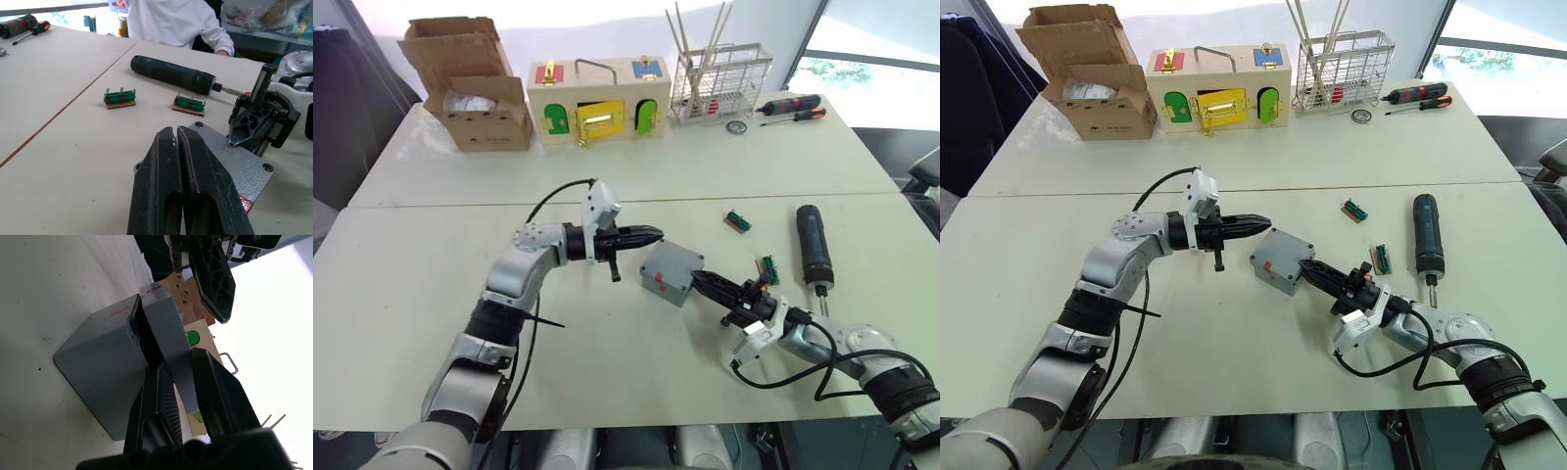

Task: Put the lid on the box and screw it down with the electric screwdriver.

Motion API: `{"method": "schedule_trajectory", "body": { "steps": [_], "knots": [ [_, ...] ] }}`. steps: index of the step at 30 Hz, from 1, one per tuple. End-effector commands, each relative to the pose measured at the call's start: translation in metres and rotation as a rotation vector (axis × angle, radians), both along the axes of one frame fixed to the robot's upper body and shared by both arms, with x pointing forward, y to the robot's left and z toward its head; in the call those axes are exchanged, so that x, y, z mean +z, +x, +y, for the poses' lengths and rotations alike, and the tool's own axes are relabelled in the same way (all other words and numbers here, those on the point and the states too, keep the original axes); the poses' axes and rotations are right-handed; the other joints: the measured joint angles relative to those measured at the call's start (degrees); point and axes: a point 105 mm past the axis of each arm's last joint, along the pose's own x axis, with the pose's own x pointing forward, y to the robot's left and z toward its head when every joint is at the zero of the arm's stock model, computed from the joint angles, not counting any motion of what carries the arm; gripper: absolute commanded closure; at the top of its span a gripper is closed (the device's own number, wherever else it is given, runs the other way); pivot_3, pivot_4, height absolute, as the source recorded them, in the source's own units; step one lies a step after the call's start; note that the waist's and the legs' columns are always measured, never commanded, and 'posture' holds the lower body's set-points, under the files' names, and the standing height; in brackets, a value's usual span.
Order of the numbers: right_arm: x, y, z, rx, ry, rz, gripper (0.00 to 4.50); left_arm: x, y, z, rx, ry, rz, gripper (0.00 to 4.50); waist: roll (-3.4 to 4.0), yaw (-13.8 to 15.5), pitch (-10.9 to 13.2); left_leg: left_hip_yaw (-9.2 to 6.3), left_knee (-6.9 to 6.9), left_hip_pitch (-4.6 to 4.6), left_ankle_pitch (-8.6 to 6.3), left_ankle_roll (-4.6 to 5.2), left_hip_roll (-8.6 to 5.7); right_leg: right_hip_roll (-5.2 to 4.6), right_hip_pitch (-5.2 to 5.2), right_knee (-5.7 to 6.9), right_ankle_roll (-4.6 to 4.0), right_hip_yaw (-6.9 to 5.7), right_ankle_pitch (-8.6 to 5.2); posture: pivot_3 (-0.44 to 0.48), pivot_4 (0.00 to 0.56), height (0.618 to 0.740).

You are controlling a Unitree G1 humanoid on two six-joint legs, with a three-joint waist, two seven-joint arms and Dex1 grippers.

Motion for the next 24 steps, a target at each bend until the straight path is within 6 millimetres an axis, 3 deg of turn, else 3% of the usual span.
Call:
{"method": "schedule_trajectory", "body": {
  "steps": [1, 9, 17, 24],
  "knots": [
    [0.003, -0.001, -0.005, -0.015, -0.005, -0.003, 4.40, 0.001, -0.008, -0.008, -0.035, 0.007, -0.032, 4.43, 0.00, 0.0, 0.0, 0.00, 0.00, 0.00, 0.00, 0.00, 0.00, 0.00, 0.00, 0.00, 0.00, 0.00, 0.00, 0.000, 0.150, 0.734],
    [-0.003, -0.004, -0.004, -0.020, -0.010, 0.019, 4.40, -0.008, -0.013, -0.015, -0.065, 0.036, -0.025, 4.43, 0.00, 0.0, 0.0, 0.00, 0.00, 0.00, 0.00, 0.00, 0.00, 0.00, 0.01, 0.00, 0.00, 0.00, 0.00, 0.000, 0.150, 0.734],
    [-0.009, -0.005, -0.004, -0.017, -0.021, 0.040, 4.40, -0.037, -0.017, -0.016, -0.080, 0.157, -0.019, 4.43, 0.00, 0.1, -0.1, -0.01, 0.01, 0.01, 0.00, 0.00, 0.00, 0.00, 0.04, 0.00, 0.00, -0.01, 0.00, 0.000, 0.150, 0.734],
    [-0.003, -0.007, -0.009, -0.033, -0.022, 0.019, 1.07, -0.054, -0.018, -0.015, -0.070, 0.207, -0.001, 4.50, 0.00, 0.1, -0.5, 0.00, -0.06, 0.34, -0.01, 0.02, 0.01, 0.01, 0.37, -0.06, 0.00, 0.00, 0.00, 0.000, 0.150, 0.734]
  ]
}}
